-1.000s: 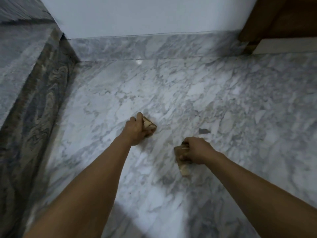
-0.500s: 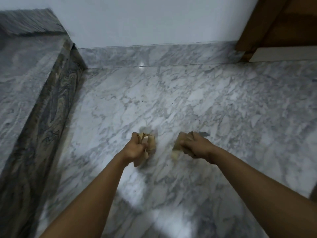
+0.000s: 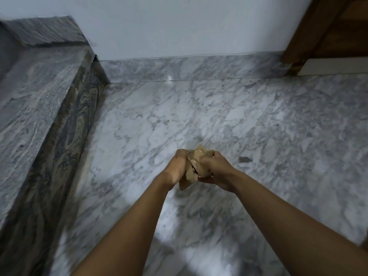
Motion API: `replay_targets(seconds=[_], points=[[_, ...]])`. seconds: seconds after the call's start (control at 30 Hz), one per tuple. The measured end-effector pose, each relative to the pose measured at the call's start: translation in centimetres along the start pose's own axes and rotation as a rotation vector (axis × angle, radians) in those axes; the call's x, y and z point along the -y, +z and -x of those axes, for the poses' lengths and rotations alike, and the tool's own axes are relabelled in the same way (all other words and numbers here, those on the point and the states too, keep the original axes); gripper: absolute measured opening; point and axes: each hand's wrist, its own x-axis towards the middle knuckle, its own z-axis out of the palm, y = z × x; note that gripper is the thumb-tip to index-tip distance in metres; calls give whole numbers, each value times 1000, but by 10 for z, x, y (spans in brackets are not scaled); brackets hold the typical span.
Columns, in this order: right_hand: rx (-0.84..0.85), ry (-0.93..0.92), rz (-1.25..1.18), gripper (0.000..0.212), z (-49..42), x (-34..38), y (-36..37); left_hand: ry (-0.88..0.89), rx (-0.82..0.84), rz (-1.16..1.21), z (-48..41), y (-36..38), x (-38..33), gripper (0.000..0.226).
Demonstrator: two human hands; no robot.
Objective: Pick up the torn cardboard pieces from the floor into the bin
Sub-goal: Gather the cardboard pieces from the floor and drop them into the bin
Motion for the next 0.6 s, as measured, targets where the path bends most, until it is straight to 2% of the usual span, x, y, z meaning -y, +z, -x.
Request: replay_targets(seconds=[0.13,0.27,0.37,0.5,0.6], points=[[55,45,-39,18,-1,3,-4,8,65,61,-5,-15,3,21],[71,15,-44,16,1,20,-8,45,61,40,-10,-24,-7,23],[16,-8,-71,9,7,33,-12,92,22,23,-10,-20,-28,21],[-68,-53,-201,22,41,54,-25,170,-27,-82,6,-4,-71,22],[-122,-91,-309,24,87,83,-38,241,-73,-164,33,16,-118,21]])
